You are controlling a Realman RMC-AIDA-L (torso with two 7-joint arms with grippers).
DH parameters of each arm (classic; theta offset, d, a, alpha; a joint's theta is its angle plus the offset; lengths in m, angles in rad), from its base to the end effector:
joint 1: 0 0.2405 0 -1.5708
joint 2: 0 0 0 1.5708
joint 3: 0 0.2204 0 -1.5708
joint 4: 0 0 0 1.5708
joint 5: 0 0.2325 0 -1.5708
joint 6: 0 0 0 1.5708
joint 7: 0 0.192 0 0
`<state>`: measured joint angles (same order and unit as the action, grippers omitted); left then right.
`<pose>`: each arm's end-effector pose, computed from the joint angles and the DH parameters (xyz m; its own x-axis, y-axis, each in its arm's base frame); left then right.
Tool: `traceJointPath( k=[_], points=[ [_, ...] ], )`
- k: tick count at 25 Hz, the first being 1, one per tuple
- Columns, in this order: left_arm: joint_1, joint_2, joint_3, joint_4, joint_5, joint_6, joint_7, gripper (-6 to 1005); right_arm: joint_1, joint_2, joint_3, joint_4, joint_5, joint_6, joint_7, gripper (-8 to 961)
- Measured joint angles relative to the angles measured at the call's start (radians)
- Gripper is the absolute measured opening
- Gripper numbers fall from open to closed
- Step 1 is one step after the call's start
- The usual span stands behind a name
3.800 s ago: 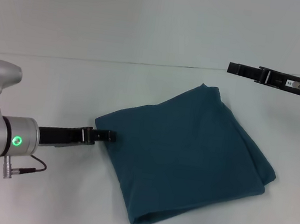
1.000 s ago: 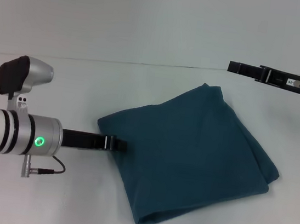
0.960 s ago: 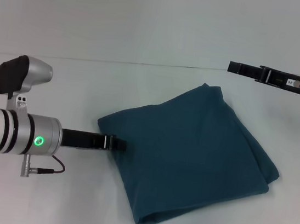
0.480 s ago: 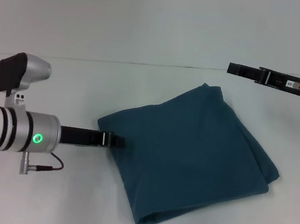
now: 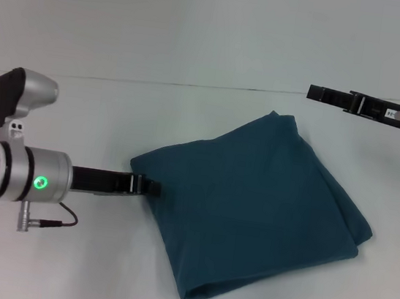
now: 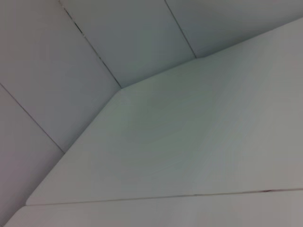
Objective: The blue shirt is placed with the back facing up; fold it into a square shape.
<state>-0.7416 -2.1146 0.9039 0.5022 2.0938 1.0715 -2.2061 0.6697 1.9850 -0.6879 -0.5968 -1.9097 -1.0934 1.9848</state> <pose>-0.2150 0.4072 -0.0962 0.3693 0.8435 0.3900 0.9236 -0.3794 -0.0541 0.2420 0.4581 0.0330 0.3946 -0.5979 -0.6977 -0.9011 -0.4004 -0.1665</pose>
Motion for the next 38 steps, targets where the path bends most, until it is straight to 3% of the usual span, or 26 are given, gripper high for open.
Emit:
traceJointPath(
  k=[5, 11, 21, 30, 38],
  points=[
    [0.023, 0.013, -0.006, 0.037, 0.004, 0.066, -0.054, 29, 0.0, -0.004, 0.001, 0.0, 0.0, 0.0, -0.002, 649],
    [0.048, 0.014, -0.01, 0.068, 0.001, 0.132, -0.078, 114, 0.001, -0.007, 0.001, 0.0, 0.0, 0.0, -0.002, 649],
    [0.06, 0.052, -0.014, 0.074, 0.013, 0.311, -0.193, 588, 0.001, -0.014, 0.001, 0.0, 0.0, -0.001, 0.0, 650],
    [0.051, 0.056, -0.028, 0.073, 0.08, 0.401, -0.285, 824, -0.007, -0.016, 0.001, -0.023, 0.0, -0.026, 0.006, 650],
    [0.049, 0.033, -0.014, 0.041, 0.086, 0.414, -0.308, 897, -0.012, -0.016, 0.005, -0.024, 0.0, -0.033, 0.007, 649]
  ],
)
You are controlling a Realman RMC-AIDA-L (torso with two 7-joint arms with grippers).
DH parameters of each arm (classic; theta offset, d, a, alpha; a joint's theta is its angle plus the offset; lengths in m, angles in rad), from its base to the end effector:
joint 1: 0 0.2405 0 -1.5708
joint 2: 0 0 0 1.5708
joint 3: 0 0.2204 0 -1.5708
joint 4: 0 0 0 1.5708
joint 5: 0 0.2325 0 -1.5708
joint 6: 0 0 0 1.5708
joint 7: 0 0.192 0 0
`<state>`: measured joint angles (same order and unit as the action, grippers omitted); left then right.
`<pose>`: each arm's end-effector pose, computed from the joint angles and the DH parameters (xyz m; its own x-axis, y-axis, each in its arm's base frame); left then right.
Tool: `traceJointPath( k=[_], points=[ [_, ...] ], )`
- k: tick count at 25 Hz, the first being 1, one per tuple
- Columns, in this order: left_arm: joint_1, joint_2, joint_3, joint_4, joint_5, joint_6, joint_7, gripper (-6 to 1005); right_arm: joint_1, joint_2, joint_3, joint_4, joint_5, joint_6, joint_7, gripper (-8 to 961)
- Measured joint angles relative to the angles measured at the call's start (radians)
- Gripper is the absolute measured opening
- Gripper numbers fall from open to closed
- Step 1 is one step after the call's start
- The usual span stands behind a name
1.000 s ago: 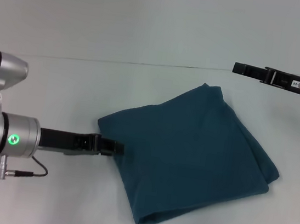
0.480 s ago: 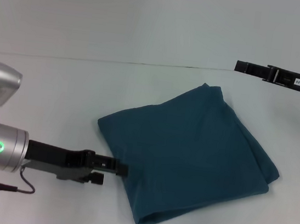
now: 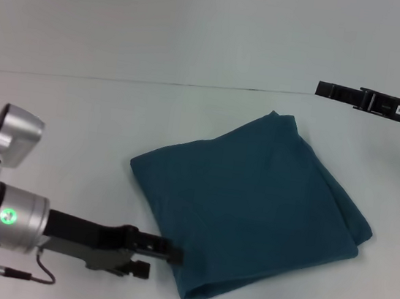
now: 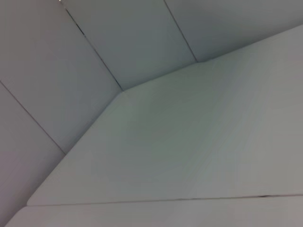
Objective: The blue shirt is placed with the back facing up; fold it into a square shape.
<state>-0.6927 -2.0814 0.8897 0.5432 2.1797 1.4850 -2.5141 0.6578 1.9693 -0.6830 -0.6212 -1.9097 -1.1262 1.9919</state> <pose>-0.2110 0.3388 -0.0861 0.1348 0.9877 0.0793 0.9694 -0.1481 0.1960 0.2427 0.4566 0.0450 0.4053 -0.5892 -0.6990 -0.8948 -0.4123 -0.1714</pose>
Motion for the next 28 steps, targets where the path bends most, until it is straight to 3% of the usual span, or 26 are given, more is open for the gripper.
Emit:
traceJointPath(
  k=[18, 28],
  points=[
    [-0.018, -0.061, 0.066, -0.032, 0.0, -0.067, 0.011, 894, -0.007, 0.0, 0.014, 0.0, 0.0, -0.02, -0.003, 649],
    [-0.042, -0.069, 0.119, -0.033, 0.0, -0.113, 0.01, 893, -0.007, 0.002, 0.014, 0.0, 0.0, -0.02, -0.002, 649]
  ],
)
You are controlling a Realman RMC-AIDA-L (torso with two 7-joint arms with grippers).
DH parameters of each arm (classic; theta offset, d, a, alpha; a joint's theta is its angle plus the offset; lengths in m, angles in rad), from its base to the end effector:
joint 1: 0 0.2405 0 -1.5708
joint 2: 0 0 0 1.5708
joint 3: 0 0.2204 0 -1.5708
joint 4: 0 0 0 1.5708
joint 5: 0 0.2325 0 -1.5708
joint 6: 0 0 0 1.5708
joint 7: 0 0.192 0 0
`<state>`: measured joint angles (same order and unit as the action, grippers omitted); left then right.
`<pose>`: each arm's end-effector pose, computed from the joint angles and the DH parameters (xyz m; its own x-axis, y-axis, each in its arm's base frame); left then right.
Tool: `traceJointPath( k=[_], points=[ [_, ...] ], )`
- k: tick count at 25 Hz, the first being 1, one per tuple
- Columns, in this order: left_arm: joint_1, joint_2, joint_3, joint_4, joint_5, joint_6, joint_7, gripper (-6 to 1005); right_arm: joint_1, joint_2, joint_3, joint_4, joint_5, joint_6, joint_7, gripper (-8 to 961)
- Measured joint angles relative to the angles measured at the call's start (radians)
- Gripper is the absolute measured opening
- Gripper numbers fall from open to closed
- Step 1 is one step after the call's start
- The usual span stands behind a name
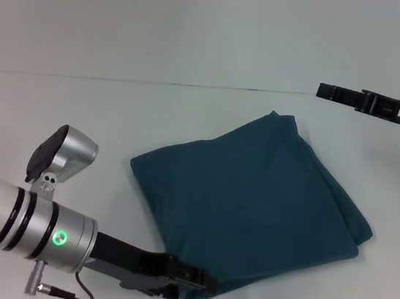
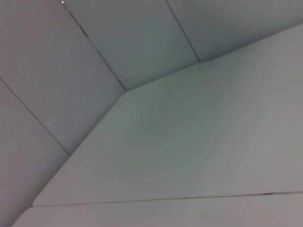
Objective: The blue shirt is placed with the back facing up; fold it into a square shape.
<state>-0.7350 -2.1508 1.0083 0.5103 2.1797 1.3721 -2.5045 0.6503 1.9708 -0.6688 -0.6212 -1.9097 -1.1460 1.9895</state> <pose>-0.1941 0.3300 -0.1306 0.2080 0.9778 0.0264 0.9666 -0.2096 0.1474 0.2444 0.4530 0.0455 0.3949 -0.5923 -0.7023 -0.8972 -0.4130 -0.1562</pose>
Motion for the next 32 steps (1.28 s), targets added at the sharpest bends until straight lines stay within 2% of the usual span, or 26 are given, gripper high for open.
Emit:
traceJointPath(
  k=[10, 23, 32],
  points=[
    [-0.012, 0.003, 0.007, -0.001, 0.0, -0.01, -0.003, 891, 0.0, 0.0, 0.0, 0.0, 0.0, 0.0, 0.001, 649],
    [-0.018, 0.007, 0.031, 0.0, 0.008, -0.05, 0.018, 821, -0.001, 0.001, 0.004, -0.007, 0.0, -0.009, 0.0, 649],
    [-0.022, 0.005, 0.041, 0.001, 0.011, -0.052, 0.021, 476, -0.008, 0.005, 0.01, -0.014, 0.001, -0.012, -0.002, 650]
  ],
)
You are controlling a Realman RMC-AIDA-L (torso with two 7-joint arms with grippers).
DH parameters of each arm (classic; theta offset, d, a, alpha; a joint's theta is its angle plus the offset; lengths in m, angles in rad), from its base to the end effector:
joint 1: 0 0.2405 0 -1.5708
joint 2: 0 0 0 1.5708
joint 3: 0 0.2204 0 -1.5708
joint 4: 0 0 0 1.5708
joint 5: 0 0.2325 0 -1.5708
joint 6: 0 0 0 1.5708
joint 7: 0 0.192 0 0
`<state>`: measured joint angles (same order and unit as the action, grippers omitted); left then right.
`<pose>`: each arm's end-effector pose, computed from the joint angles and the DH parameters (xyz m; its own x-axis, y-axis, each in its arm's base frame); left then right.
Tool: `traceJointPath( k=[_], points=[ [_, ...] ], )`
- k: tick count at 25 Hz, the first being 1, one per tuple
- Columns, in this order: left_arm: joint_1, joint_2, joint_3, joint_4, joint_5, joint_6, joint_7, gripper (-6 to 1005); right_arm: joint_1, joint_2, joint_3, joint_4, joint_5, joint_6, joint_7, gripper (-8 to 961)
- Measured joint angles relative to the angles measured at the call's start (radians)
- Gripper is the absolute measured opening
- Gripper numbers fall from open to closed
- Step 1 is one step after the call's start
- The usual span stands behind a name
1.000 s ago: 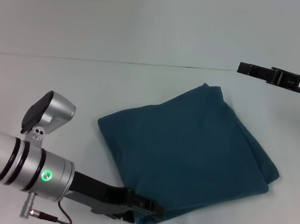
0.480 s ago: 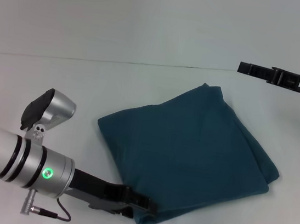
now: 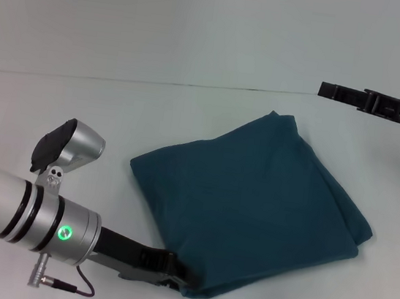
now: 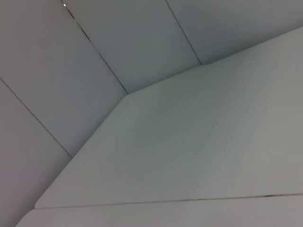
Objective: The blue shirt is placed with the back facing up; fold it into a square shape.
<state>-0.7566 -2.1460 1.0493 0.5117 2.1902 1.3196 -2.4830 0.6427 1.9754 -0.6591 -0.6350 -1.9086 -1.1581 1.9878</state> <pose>-0.1949 0.3391 -0.1332 0.2711 0.9618 0.0377 0.9580 -0.2734 0.0862 0.2442 0.4513 0.0479 0.3931 -0.5864 -0.7082 -0.8963 -0.4164 -0.1526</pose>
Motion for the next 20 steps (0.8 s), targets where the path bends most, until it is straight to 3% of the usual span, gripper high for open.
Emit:
traceJointPath(
  k=[8, 13, 20],
  points=[
    [0.001, 0.007, -0.003, 0.002, 0.0, -0.01, 0.008, 165, -0.006, 0.003, 0.001, 0.0, 0.001, 0.0, -0.002, 649],
    [0.001, 0.019, -0.01, 0.007, 0.0, -0.036, 0.017, 42, -0.007, 0.005, 0.001, 0.0, 0.001, 0.0, -0.003, 649],
    [0.005, 0.057, -0.052, 0.05, 0.0, -0.084, 0.025, 42, -0.006, 0.008, 0.003, 0.0, 0.0, 0.0, -0.003, 646]
  ],
)
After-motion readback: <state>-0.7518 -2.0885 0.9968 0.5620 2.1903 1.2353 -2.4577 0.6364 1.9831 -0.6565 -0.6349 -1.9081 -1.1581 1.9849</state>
